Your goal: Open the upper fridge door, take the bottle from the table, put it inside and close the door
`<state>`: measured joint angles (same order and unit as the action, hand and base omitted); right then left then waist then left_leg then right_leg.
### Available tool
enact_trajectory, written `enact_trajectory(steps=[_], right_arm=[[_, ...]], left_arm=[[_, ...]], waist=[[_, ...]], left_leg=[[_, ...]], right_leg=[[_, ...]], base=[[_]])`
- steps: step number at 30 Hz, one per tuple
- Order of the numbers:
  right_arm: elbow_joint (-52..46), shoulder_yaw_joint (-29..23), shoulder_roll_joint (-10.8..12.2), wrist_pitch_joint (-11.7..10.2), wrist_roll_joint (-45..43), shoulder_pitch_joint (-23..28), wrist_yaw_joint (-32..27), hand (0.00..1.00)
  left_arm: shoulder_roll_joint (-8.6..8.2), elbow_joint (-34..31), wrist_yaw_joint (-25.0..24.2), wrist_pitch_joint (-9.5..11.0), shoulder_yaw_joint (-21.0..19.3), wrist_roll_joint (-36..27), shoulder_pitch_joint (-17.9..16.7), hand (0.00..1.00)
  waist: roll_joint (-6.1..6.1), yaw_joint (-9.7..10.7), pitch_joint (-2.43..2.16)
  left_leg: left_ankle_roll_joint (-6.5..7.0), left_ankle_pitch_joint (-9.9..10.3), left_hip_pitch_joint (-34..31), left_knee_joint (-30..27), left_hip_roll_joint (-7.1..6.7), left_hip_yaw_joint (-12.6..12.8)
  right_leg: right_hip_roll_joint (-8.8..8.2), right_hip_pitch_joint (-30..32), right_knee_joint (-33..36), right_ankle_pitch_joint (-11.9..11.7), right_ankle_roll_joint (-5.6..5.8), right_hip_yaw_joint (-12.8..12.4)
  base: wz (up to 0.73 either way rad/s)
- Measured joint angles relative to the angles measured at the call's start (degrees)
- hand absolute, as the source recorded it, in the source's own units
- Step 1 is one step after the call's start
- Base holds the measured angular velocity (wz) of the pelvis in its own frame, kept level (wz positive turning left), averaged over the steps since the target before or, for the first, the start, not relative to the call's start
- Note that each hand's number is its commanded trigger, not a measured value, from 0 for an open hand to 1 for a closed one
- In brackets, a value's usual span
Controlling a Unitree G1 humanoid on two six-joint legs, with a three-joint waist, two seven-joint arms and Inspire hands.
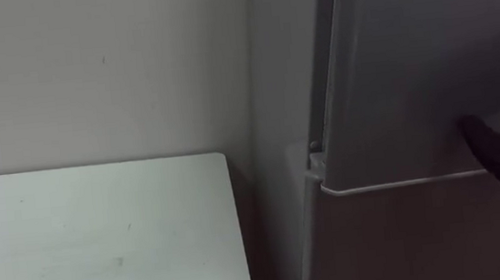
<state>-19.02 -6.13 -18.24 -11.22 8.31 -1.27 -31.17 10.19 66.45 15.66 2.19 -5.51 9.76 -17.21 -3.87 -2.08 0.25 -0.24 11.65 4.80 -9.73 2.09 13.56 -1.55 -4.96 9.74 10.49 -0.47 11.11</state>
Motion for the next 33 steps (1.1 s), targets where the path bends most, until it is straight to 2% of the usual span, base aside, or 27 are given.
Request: enact_trajectory(steps=[8,14,17,28,33], right_arm=[[2.9,0.4,0.0,0.0,0.1,-1.9,-0.7,0.00],[4.9,0.5,0.0,-1.5,0.1,-2.1,-1.3,0.00],[6.4,0.2,0.0,-2.0,0.1,-2.4,-1.2,0.00],[8.3,0.4,0.0,-1.9,0.0,-3.4,-0.2,0.00],[12.3,0.5,0.0,-2.6,-5.1,-4.5,0.1,0.00]], left_arm=[[0.01,0.0,0.0,-0.9,0.1,0.0,0.2,0.00],[0.01,-0.1,-0.1,-1.0,0.1,1.4,0.2,0.00],[0.01,-0.5,-0.6,-1.7,0.0,1.7,0.4,0.00],[0.01,-2.5,-3.9,-3.7,-0.3,2.3,0.7,0.00],[0.01,-2.5,-5.1,-4.5,0.0,3.8,1.5,0.00]], waist=[[-0.81,-1.1,-0.04],[-0.69,-1.9,0.00],[-0.51,-2.6,0.02],[0.20,-2.9,0.01],[0.04,-2.9,0.09]], left_leg=[[-0.01,0.0,-0.1,-0.1,0.08,-0.1],[-0.01,0.0,0.2,-0.1,0.11,0.0],[-0.01,0.0,0.4,-0.1,0.13,-0.1],[-0.01,0.0,0.4,-0.8,0.24,-0.2],[0.01,0.0,0.4,-1.0,0.22,-0.5]], right_leg=[[0.08,-0.2,0.0,0.0,-0.03,0.0],[0.08,-0.7,0.0,-0.1,-0.08,0.1],[0.05,-0.7,-0.1,-0.1,-0.10,0.1],[0.08,-0.8,0.0,-0.2,-0.22,0.2],[-0.02,-0.8,0.0,-0.2,-0.21,0.4]], base=[[0.00],[0.00],[0.00],[0.00],[0.00]])
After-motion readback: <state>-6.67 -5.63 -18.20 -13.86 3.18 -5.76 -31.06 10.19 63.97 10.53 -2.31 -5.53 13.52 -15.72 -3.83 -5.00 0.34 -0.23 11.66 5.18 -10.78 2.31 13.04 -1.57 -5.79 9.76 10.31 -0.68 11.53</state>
